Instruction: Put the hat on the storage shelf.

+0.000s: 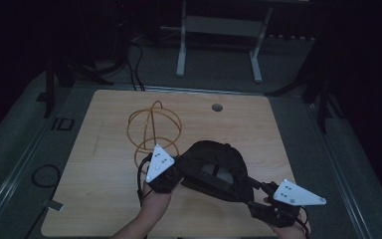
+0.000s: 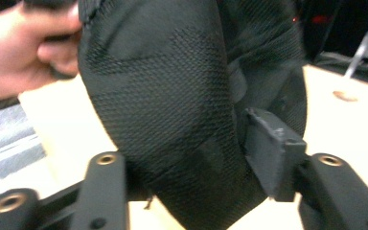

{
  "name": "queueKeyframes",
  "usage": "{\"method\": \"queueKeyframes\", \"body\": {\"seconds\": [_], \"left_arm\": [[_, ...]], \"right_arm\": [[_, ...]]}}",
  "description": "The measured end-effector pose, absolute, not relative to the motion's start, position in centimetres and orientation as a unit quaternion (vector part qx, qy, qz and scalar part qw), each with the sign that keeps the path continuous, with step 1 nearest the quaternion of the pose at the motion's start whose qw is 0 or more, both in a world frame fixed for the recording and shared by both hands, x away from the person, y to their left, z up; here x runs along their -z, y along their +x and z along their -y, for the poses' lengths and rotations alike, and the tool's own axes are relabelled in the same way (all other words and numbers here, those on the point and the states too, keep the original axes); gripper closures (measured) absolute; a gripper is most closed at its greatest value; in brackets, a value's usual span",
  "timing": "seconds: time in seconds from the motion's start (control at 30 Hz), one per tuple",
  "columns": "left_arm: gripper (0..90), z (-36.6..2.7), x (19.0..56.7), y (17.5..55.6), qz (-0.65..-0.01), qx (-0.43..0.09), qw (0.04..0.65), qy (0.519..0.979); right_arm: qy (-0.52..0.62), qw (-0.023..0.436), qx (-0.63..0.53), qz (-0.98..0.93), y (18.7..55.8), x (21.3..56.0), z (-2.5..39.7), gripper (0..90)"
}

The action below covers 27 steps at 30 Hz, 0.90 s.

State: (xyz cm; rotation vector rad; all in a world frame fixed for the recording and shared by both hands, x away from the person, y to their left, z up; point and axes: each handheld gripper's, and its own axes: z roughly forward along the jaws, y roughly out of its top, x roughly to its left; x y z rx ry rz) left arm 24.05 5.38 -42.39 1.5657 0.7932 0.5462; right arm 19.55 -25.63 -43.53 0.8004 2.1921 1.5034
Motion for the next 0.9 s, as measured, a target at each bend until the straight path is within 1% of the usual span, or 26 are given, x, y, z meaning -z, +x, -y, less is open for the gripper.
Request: {"method": "queueKeyframes", "body": {"seconds": [0.03,0.13,0.27,0.37,0.43,0.57,0.6,0.67,0.7,0.77,0.8,0.9], "left_arm": [[89.6,-5.3,42.3,24.1,-0.338,-0.239,0.604,0.681],[89.6,-5.0,42.1,23.9,-0.329,-0.241,0.601,0.687],[89.6,-5.2,41.7,23.9,-0.331,-0.231,0.612,0.68],[89.6,-5.8,41.3,23.8,-0.323,-0.233,0.623,0.674],[89.6,-6.2,41.1,23.8,-0.31,-0.223,0.628,0.677],[89.5,-6.7,41.0,23.8,-0.279,-0.214,0.634,0.689],[89.5,-6.9,41.1,23.7,-0.275,-0.216,0.632,0.691],[89.5,-7.2,41.2,23.9,-0.257,-0.197,0.64,0.697],[89.5,-7.3,41.2,23.9,-0.253,-0.198,0.638,0.7],[89.5,-7.6,41.3,24.0,-0.226,-0.176,0.645,0.709],[89.5,-7.7,41.3,24.0,-0.218,-0.171,0.644,0.713],[89.5,-7.9,41.3,24.0,-0.184,-0.144,0.643,0.729]], "right_arm": [[0.28,0.172,-0.527,-0.784,19.5,43.7,25.7,41.4],[0.274,0.165,-0.518,-0.794,19.1,44.3,25.9,39.4],[0.268,0.16,-0.517,-0.797,18.5,44.6,26.6,35.2],[0.262,0.151,-0.52,-0.799,18.2,44.7,27.3,35.3],[0.255,0.147,-0.531,-0.795,18.1,44.5,28.0,35.6],[0.237,0.156,-0.551,-0.785,17.6,43.1,29.3,40.3],[0.234,0.168,-0.551,-0.783,17.6,42.7,29.4,41.4],[0.229,0.185,-0.551,-0.781,17.7,41.8,29.5,43.4],[0.226,0.195,-0.552,-0.778,17.9,41.4,29.5,44.2],[0.211,0.207,-0.553,-0.779,18.3,40.7,29.2,45.4],[0.207,0.213,-0.55,-0.781,18.4,40.5,29.0,47.8],[0.182,0.218,-0.544,-0.79,19.2,39.7,27.8,49.3]]}}
